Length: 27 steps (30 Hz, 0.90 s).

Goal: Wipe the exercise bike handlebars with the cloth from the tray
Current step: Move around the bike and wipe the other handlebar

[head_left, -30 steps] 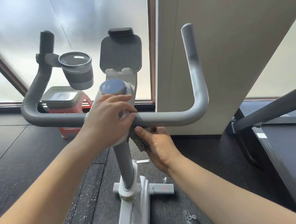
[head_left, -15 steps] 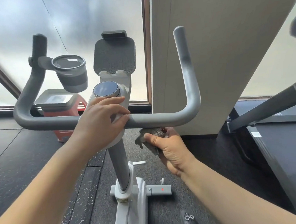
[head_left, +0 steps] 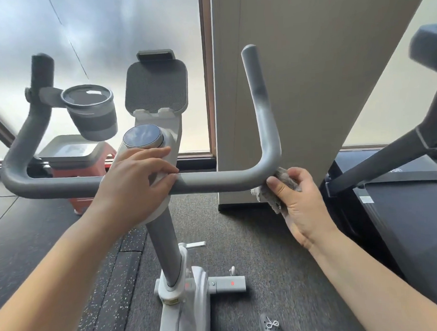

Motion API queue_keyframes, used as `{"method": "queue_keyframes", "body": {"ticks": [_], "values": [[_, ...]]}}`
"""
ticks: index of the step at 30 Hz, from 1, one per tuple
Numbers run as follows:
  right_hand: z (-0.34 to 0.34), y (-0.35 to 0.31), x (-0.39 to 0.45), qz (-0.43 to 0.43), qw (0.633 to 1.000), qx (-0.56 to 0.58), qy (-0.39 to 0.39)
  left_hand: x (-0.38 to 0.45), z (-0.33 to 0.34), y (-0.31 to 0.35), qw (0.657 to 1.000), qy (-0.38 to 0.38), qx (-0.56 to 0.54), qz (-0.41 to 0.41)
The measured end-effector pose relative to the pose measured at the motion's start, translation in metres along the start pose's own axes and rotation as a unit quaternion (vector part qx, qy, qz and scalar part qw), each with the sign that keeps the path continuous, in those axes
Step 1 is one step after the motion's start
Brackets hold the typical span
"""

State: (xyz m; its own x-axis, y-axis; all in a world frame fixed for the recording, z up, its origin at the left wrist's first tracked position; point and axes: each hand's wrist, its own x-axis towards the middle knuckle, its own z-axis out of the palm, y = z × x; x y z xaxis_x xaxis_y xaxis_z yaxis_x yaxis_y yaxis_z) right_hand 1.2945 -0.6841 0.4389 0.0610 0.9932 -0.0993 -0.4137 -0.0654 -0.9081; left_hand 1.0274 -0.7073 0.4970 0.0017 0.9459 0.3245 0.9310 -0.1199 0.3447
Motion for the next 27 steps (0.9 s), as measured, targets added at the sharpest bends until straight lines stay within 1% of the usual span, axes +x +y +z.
{"method": "queue_keyframes", "body": {"ticks": [1,3,4,5,7,9,11,14,16,18,20,21,24,25,26,27], "values": [[-0.003,-0.005,0.000,-0.046,0.996,-0.065,0.028,0.000,0.000,0.000,1.000,-0.001,-0.001,-0.001],[-0.006,-0.021,-0.002,-0.155,0.965,-0.198,0.075,0.000,0.000,0.000,1.000,-0.002,-0.004,-0.003],[-0.003,-0.031,-0.004,-0.209,0.945,-0.240,0.078,0.000,0.000,0.000,1.000,-0.001,-0.003,-0.003],[0.002,-0.040,-0.006,-0.256,0.929,-0.260,0.062,0.000,0.000,0.000,1.000,0.000,-0.002,-0.003],[0.018,-0.053,-0.006,-0.306,0.910,-0.281,-0.011,0.000,0.000,0.000,1.000,0.001,-0.001,-0.003],[0.041,-0.060,-0.001,-0.306,0.883,-0.339,-0.111,0.000,0.000,0.000,1.000,0.007,-0.002,-0.001],[0.065,-0.058,0.007,-0.292,0.844,-0.398,-0.210,0.000,0.001,-0.002,1.000,0.012,-0.009,0.001],[0.094,-0.044,0.016,-0.291,0.776,-0.455,-0.325,0.001,0.000,-0.004,0.999,0.023,-0.021,0.004],[0.104,-0.035,0.018,-0.292,0.729,-0.492,-0.375,0.001,0.000,-0.004,0.999,0.025,-0.020,0.004],[0.105,-0.035,0.019,-0.297,0.702,-0.512,-0.396,0.002,0.000,-0.004,0.999,0.024,-0.020,0.005],[0.099,-0.042,0.023,-0.296,0.687,-0.534,-0.393,0.002,0.001,-0.004,0.999,0.024,-0.024,0.004],[0.093,-0.047,0.026,-0.282,0.687,-0.545,-0.388,0.002,0.000,-0.004,0.999,0.024,-0.025,0.004],[0.071,-0.070,0.034,-0.195,0.717,-0.548,-0.384,0.002,0.000,-0.004,0.999,0.025,-0.023,0.006],[0.067,-0.076,0.036,-0.180,0.723,-0.547,-0.382,0.002,0.000,-0.003,0.999,0.025,-0.021,0.008],[0.067,-0.079,0.037,-0.183,0.727,-0.544,-0.378,0.003,0.001,-0.003,0.999,0.025,-0.019,0.009],[0.070,-0.078,0.038,-0.203,0.731,-0.535,-0.371,0.003,0.001,-0.003,1.000,0.025,-0.018,0.008]]}}
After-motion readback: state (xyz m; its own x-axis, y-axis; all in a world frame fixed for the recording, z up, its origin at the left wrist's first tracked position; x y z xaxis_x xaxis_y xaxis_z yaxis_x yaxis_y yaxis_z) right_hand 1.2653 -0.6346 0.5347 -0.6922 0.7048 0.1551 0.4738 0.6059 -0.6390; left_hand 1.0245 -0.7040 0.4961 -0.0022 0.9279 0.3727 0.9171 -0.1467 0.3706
